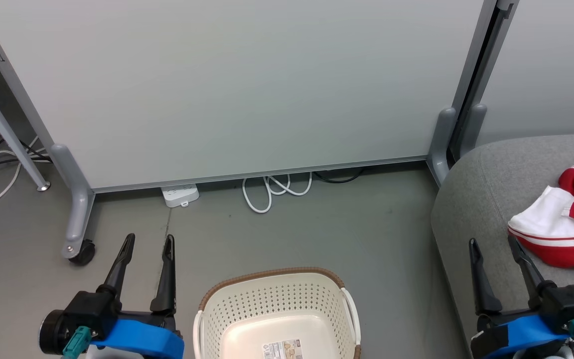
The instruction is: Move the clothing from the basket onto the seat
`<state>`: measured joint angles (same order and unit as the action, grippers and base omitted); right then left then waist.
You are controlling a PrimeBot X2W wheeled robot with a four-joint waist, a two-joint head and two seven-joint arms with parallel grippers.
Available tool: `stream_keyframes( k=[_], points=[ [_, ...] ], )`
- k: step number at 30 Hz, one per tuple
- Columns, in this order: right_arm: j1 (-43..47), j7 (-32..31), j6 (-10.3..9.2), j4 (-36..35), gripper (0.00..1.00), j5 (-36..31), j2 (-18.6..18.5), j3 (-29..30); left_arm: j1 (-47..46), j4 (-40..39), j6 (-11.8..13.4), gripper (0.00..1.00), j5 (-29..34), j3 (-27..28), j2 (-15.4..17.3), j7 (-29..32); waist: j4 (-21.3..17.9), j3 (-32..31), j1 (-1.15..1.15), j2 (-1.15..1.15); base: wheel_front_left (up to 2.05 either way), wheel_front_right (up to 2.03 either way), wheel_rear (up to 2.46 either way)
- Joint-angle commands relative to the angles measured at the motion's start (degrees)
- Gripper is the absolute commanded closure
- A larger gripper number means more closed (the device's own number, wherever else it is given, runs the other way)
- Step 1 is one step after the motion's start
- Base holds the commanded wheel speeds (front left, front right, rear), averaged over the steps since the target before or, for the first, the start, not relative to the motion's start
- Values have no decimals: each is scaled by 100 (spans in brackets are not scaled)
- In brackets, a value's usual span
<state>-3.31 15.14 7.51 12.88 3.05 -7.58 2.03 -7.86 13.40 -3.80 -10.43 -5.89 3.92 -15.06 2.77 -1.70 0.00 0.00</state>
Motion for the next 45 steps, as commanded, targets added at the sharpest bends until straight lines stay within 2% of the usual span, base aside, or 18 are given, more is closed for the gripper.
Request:
stream_keyframes(
  k=[1, 20, 21, 25, 30, 45],
  points=[
    [131, -1, -4, 28, 0, 16, 56, 24, 116, 2, -45, 0, 69, 81, -14, -16, 8, -31, 0, 0, 0, 0, 0],
    [285, -1, -4, 97, 0, 53, 107, 75, 315, 202, -232, 0, 242, 253, -93, -16, 27, -119, 0, 0, 0, 0, 0],
    [222, 0, 0, 109, 100, 52, 92, 65, 277, 203, -225, 100, 223, 215, -102, 2, 27, -119, 0, 0, 0, 0, 0],
    [235, -37, 0, 304, 100, 140, 125, 80, 367, 397, -227, 100, 137, 223, -124, 69, 25, -118, 0, 0, 0, 0, 0],
    [156, -257, 0, 321, 100, 872, 153, 152, 316, 402, -239, 100, -557, 344, -122, 279, 10, -103, 0, 0, 0, 0, 0],
    [92, -585, -1, 233, 100, 2411, 213, 173, 305, 295, -266, 100, -2012, 488, -116, 606, -24, -69, 0, 0, 0, 0, 0]
  ],
)
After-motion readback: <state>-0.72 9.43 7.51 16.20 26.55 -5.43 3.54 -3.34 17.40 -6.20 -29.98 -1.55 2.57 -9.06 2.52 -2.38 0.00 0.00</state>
